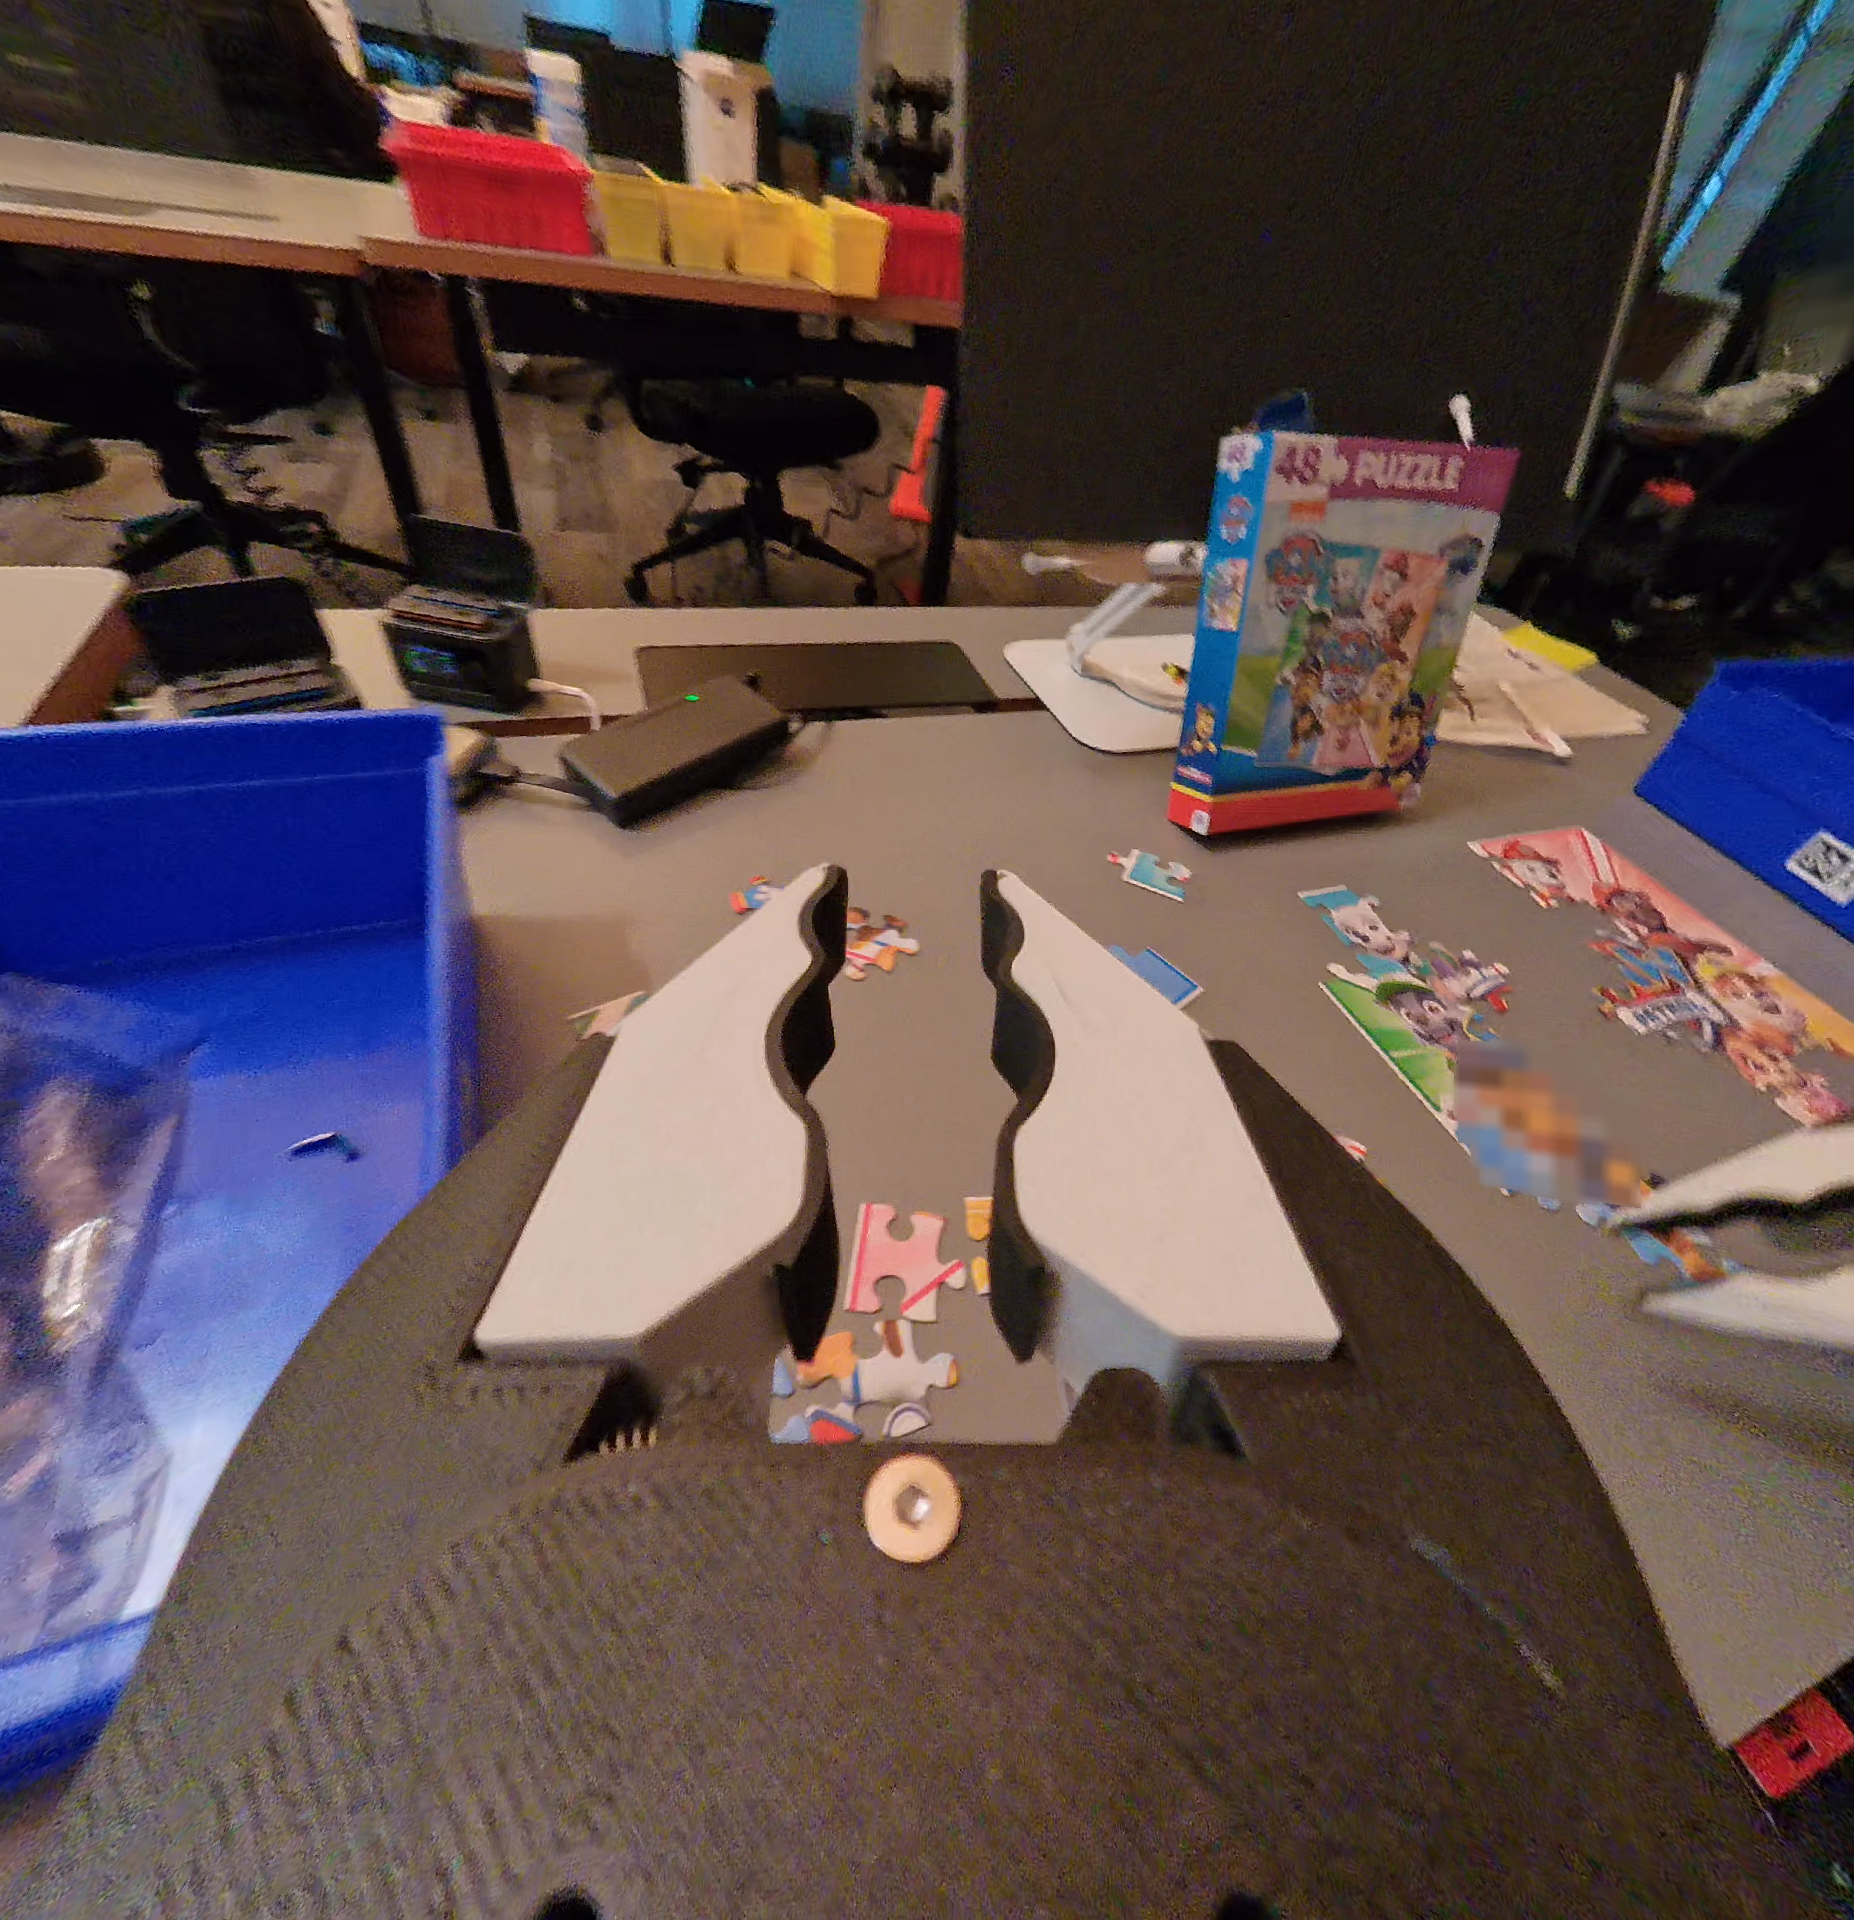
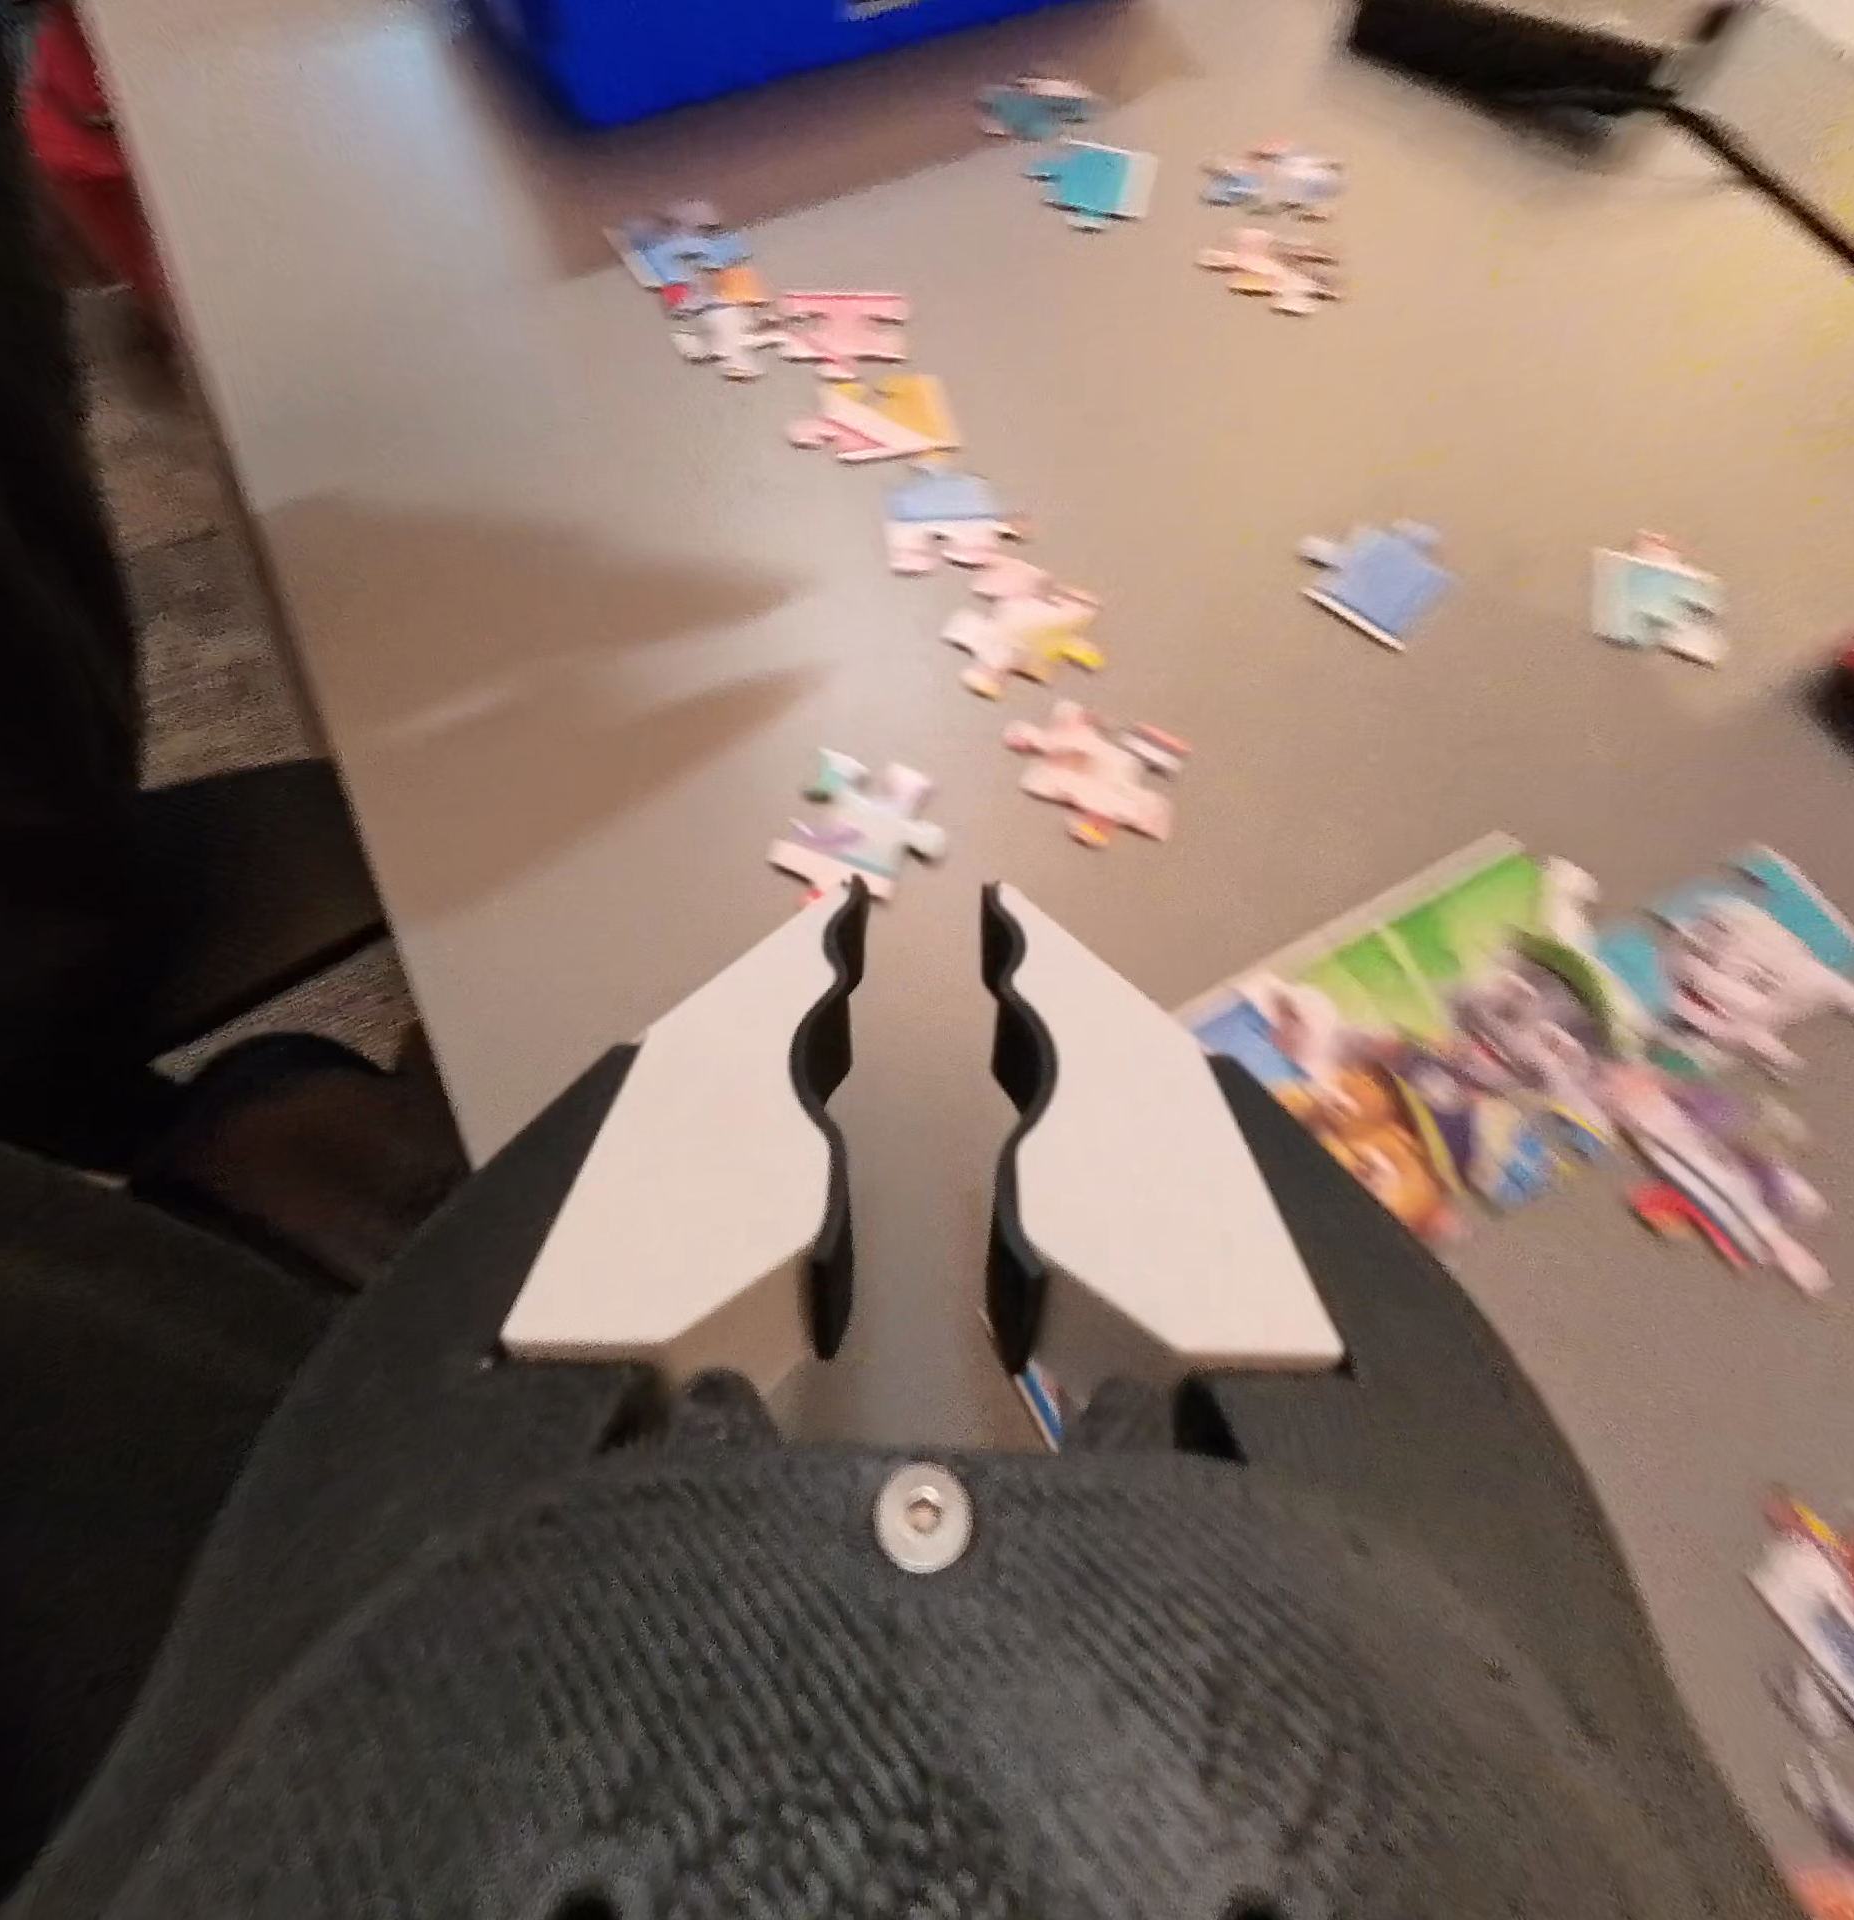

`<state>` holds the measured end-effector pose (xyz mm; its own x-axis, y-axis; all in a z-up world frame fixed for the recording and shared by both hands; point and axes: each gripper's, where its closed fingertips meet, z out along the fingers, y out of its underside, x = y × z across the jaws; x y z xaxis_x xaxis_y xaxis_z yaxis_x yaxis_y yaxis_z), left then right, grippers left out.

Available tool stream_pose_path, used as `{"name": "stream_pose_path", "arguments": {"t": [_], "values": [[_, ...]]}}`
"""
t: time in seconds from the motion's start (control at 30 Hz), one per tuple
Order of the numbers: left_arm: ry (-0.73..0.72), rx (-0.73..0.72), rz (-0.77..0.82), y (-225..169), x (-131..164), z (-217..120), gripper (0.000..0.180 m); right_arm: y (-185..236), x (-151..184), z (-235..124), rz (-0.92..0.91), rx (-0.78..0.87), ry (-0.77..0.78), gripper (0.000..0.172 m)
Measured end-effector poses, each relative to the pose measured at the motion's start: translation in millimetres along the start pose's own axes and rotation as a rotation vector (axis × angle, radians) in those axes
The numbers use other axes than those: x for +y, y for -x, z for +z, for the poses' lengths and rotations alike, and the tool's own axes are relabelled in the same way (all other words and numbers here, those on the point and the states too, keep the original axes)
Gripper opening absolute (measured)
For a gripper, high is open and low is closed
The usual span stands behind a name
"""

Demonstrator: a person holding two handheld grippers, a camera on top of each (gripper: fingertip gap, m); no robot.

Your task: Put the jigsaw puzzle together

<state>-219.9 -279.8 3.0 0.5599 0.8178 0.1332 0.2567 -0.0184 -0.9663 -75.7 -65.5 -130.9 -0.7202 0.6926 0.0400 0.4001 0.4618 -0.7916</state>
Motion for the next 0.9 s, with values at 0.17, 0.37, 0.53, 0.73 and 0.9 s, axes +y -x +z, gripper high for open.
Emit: {"name": "stream_pose_path", "arguments": {"t": [0.17,0.37,0.53,0.73,0.9], "values": [[0.101,0.098,0.074,-43.7,10.8,36.6,0.023,-46.0,25.7,-46.8,0.160,0.098,-0.076,0.026],[0.086,0.179,0.079,-82.2,4.9,56.8,0.021,-7.7,19.9,-2.0,0.084,-0.013,-0.042,0.040],[0.061,0.199,0.056,-91.2,0.4,59.5,0.021,15.9,17.8,42.2,0.019,-0.077,0.052,0.048],[0.081,0.204,0.044,-83.6,9.4,67.1,0.021,24.3,18.1,69.6,0.029,-0.093,0.101,0.057],[0.076,0.231,-0.003,-78.0,13.2,70.2,0.022,23.2,14.9,78.0,-0.002,-0.063,0.115,0.052]]}}
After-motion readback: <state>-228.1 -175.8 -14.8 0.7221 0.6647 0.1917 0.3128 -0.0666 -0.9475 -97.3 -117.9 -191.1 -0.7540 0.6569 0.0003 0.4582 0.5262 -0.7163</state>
